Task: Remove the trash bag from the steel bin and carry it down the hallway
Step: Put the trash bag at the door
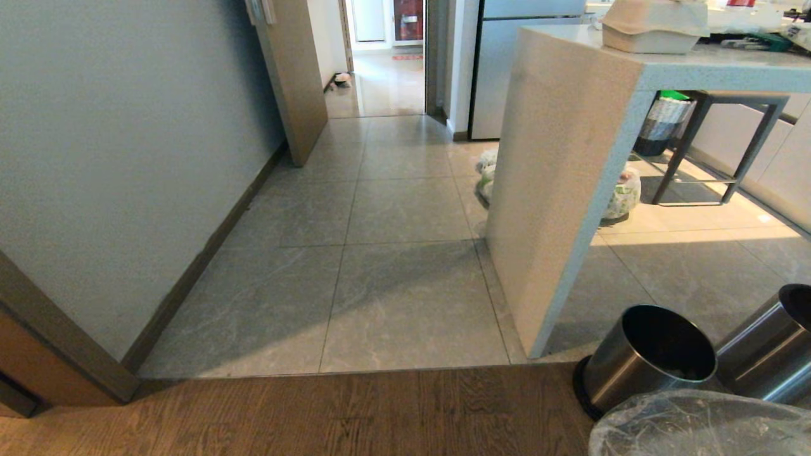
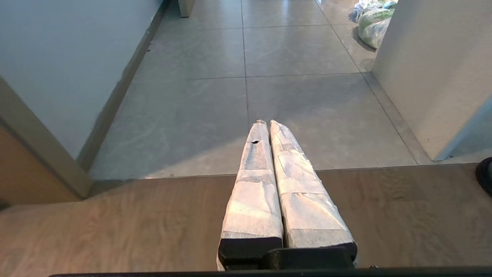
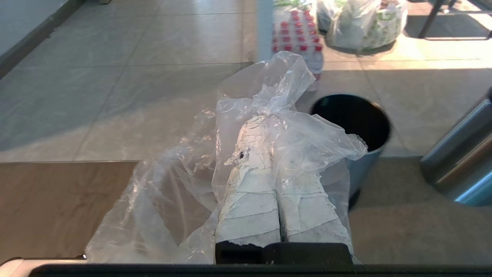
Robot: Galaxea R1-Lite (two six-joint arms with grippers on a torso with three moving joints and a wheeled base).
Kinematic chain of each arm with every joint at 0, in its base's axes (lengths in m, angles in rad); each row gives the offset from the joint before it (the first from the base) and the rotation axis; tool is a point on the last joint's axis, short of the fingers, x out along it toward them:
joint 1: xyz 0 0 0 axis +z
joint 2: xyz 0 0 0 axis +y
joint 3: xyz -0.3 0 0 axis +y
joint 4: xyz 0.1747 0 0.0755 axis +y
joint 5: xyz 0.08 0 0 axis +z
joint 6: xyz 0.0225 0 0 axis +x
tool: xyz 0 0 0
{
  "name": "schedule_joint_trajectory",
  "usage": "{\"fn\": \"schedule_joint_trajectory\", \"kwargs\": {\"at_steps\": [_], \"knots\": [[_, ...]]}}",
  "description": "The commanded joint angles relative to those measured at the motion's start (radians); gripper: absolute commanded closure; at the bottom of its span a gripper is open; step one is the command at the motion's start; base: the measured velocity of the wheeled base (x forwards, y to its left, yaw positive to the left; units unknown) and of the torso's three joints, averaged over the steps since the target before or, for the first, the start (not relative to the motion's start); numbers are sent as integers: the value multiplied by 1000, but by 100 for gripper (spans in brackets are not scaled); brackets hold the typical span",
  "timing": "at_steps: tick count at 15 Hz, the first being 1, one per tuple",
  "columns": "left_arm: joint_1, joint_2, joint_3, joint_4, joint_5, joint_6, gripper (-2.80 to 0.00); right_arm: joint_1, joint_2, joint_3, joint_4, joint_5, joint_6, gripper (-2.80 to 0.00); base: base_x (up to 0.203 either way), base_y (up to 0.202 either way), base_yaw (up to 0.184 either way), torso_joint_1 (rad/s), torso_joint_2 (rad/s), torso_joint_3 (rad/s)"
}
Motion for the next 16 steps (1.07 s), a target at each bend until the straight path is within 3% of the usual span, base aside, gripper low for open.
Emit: {"fn": "schedule_joint_trajectory", "kwargs": {"at_steps": [1, 6, 10, 16], "knots": [[0, 0, 2, 0, 1, 0, 0, 0, 1, 2, 0, 0, -1, 0, 0, 188, -1, 4, 0, 1], [0, 0, 0, 10, 7, 4, 0, 0, 1, 2, 0, 0, -1, 0, 0, 178, 1, 1, 3, 4], [0, 0, 0, 7, 8, 7, 0, 0, 1, 2, 0, 0, -1, 0, 0, 20, 1, 1, 2, 2], [0, 0, 2, 3, 5, 0, 0, 0, 1, 3, 0, 0, -1, 0, 172, -1, -1, 2, 3, 5]]}}
